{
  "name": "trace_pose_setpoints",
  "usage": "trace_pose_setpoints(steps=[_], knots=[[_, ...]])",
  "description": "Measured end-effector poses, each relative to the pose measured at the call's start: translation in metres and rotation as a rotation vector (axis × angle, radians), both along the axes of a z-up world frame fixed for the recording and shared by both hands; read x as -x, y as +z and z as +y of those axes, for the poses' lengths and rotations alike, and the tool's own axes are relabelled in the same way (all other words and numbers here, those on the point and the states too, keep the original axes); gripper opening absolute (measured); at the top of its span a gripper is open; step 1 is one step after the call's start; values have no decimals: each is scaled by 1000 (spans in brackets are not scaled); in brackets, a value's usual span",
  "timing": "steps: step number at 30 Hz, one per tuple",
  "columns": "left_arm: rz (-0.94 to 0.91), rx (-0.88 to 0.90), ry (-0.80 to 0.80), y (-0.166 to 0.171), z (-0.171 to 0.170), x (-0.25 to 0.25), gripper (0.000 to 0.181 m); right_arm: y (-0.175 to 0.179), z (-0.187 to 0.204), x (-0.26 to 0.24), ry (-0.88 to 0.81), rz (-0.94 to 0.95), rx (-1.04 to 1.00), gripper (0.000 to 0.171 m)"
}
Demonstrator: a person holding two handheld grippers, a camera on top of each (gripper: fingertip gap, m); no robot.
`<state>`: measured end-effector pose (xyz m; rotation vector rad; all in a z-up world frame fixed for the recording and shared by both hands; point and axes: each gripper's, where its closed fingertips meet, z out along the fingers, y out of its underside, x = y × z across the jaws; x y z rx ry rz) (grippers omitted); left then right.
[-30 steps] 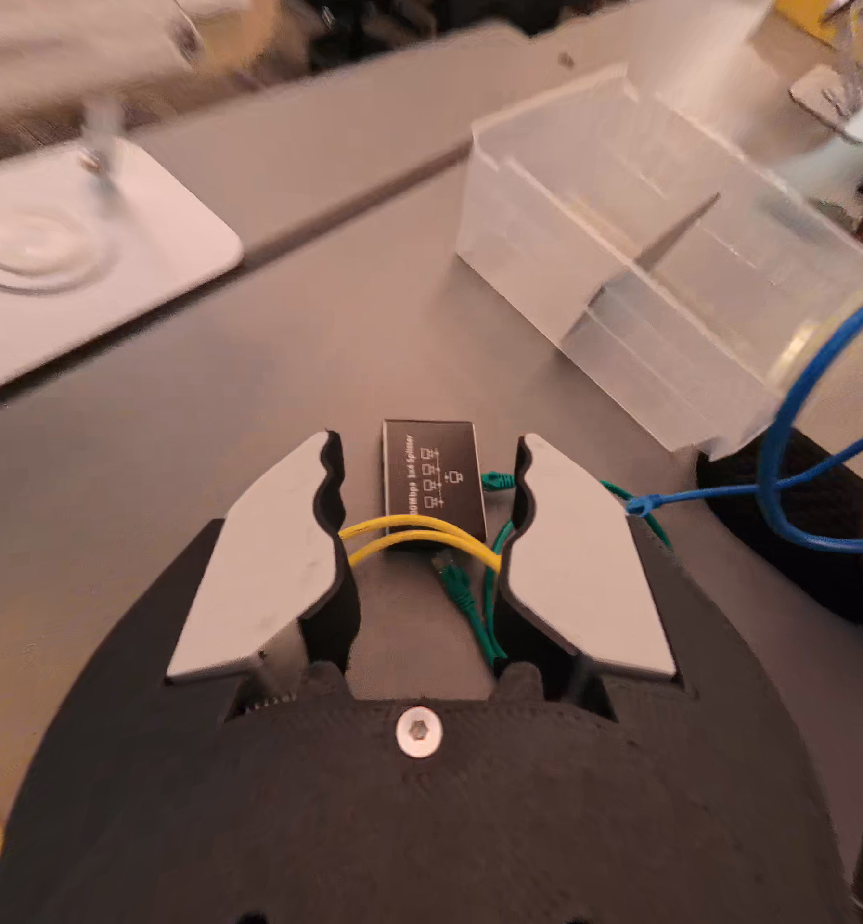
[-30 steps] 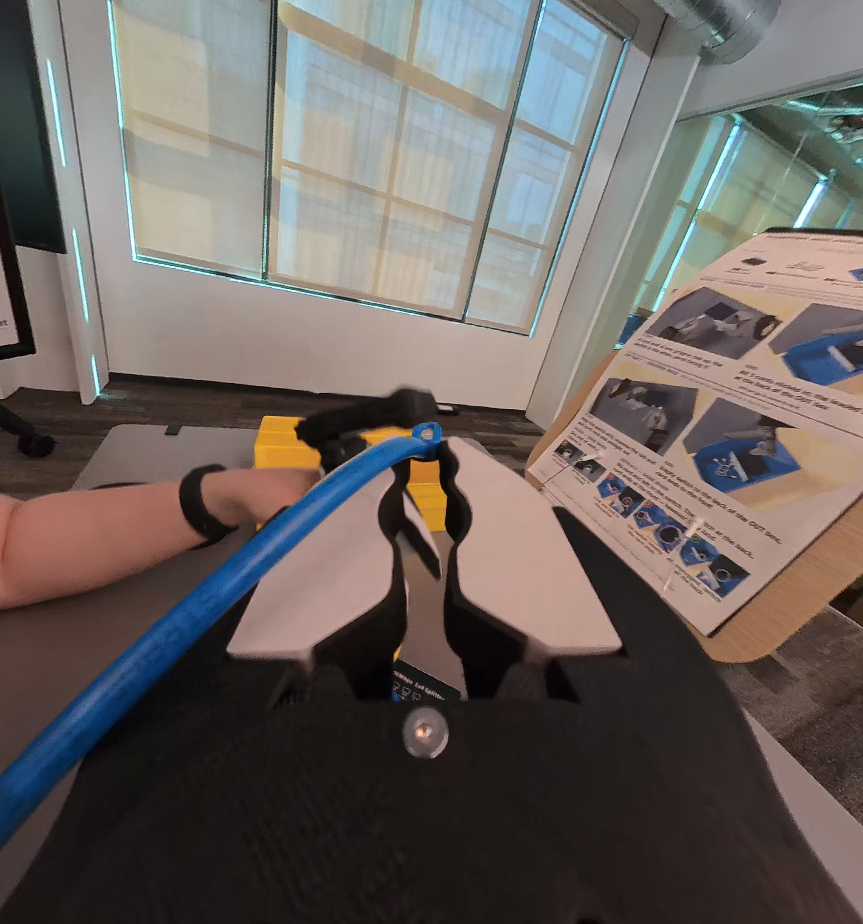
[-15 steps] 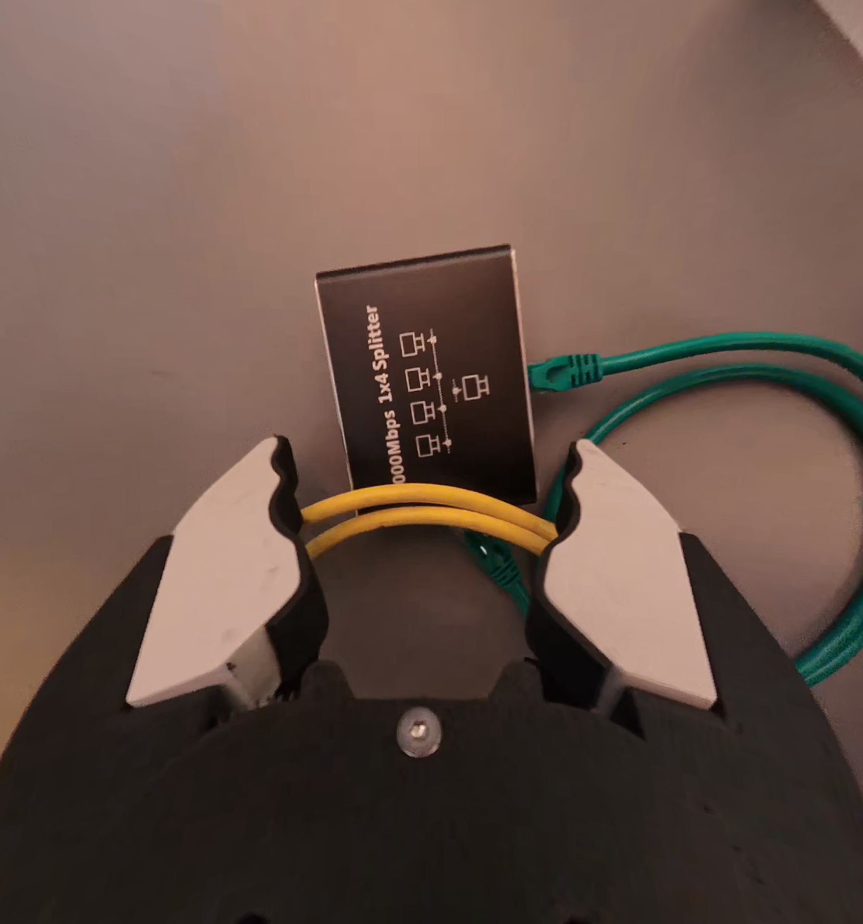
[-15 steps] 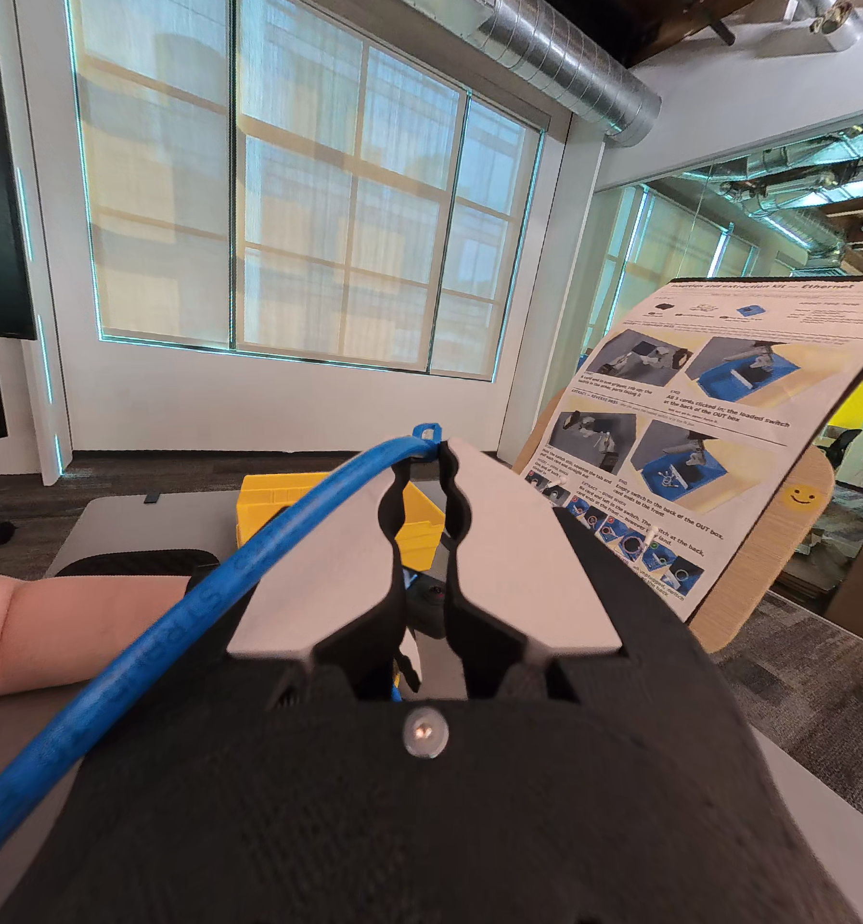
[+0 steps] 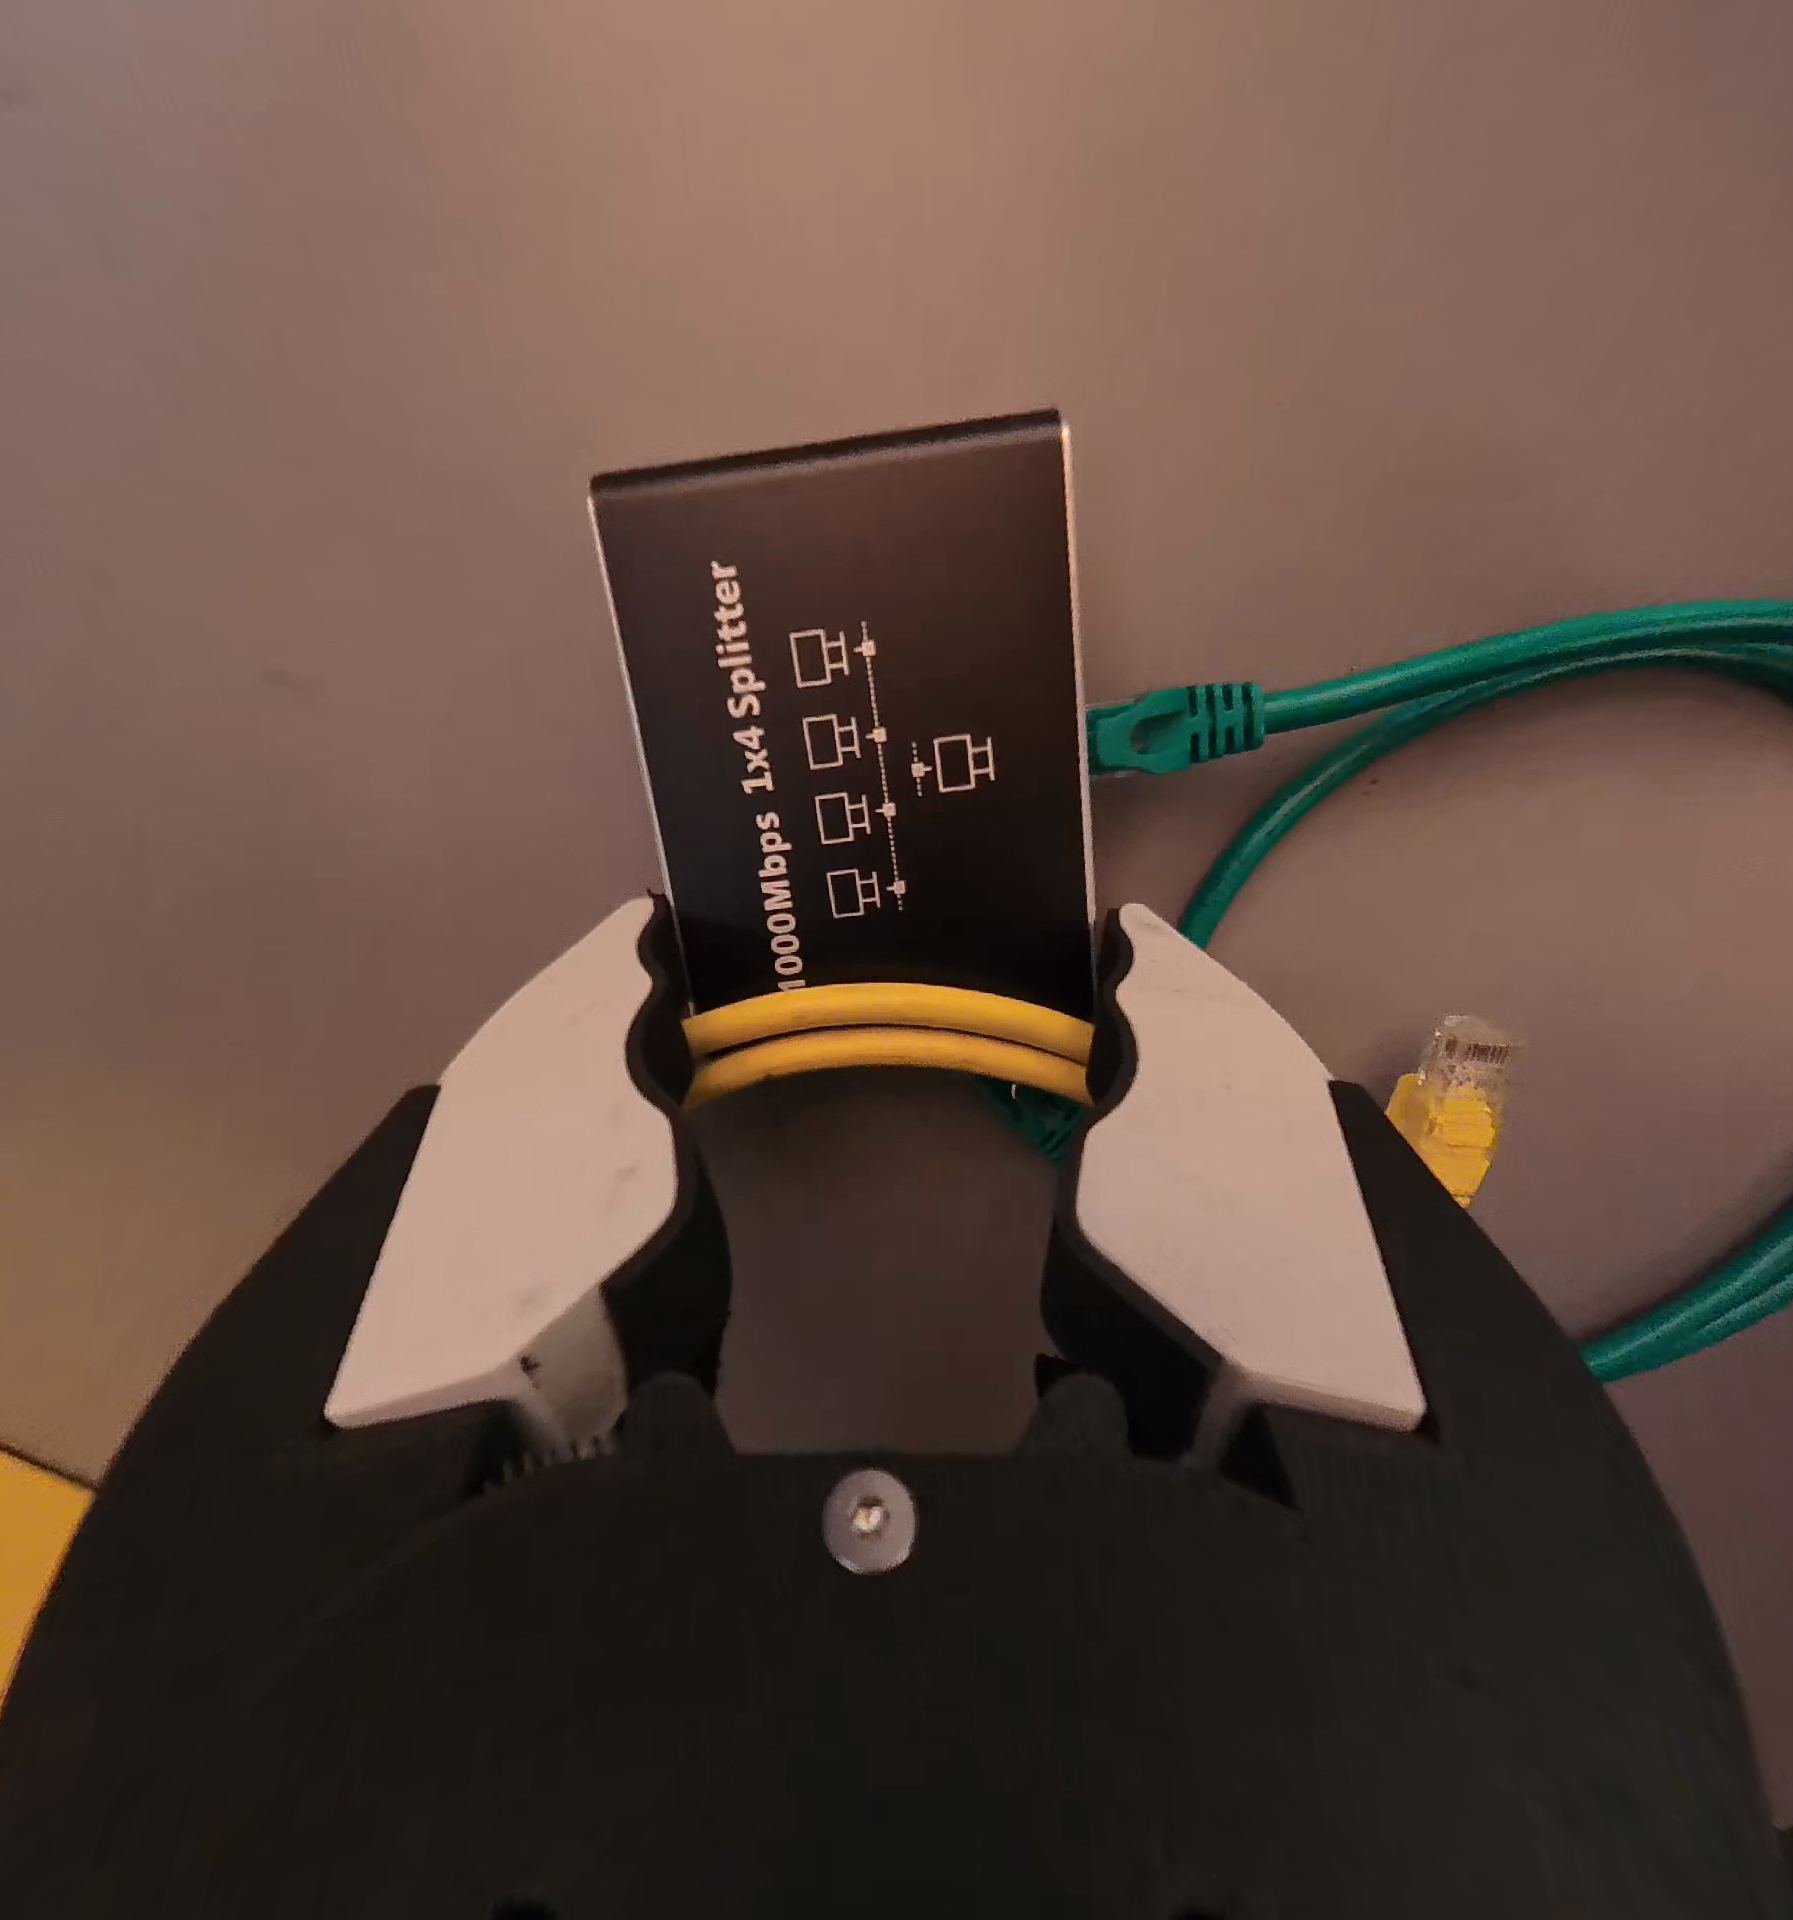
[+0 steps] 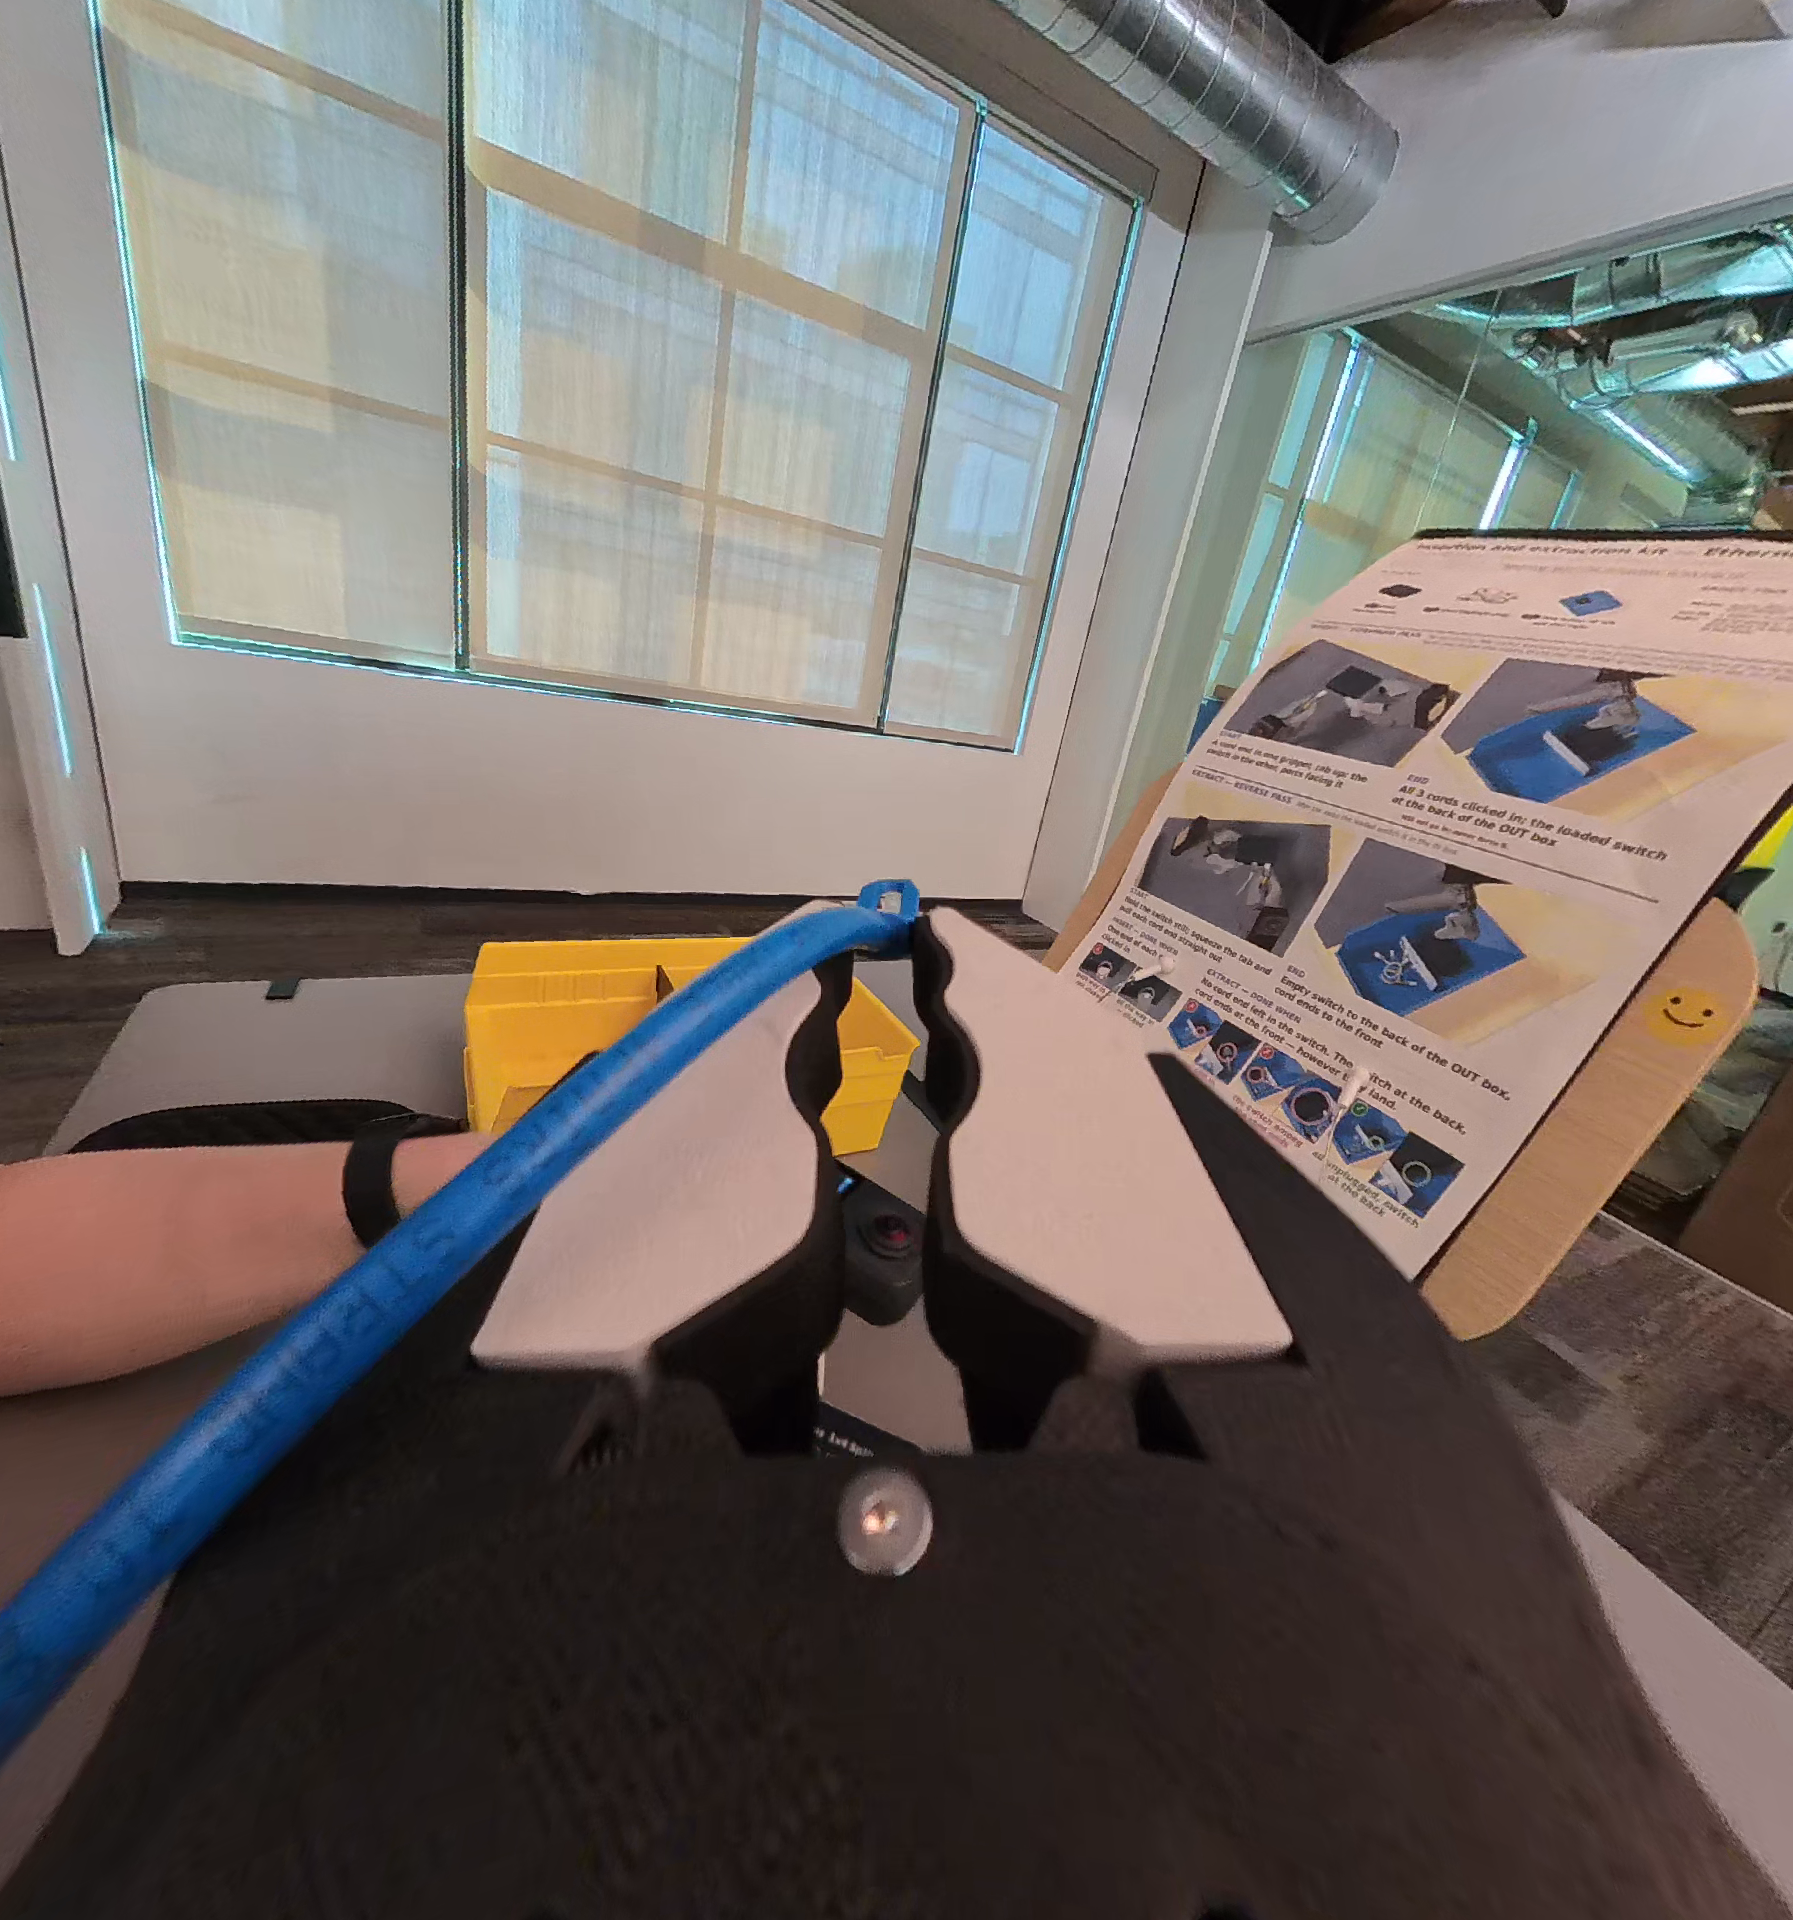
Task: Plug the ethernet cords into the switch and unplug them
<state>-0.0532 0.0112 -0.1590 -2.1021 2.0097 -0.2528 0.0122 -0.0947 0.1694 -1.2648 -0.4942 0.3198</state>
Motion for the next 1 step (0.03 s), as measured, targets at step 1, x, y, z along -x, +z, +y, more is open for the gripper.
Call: trace_pose_setpoints(steps=[1], knots=[[10, 2, 3, 0, 1, 2, 75, -2, 2, -2, 4, 8, 2, 11]])
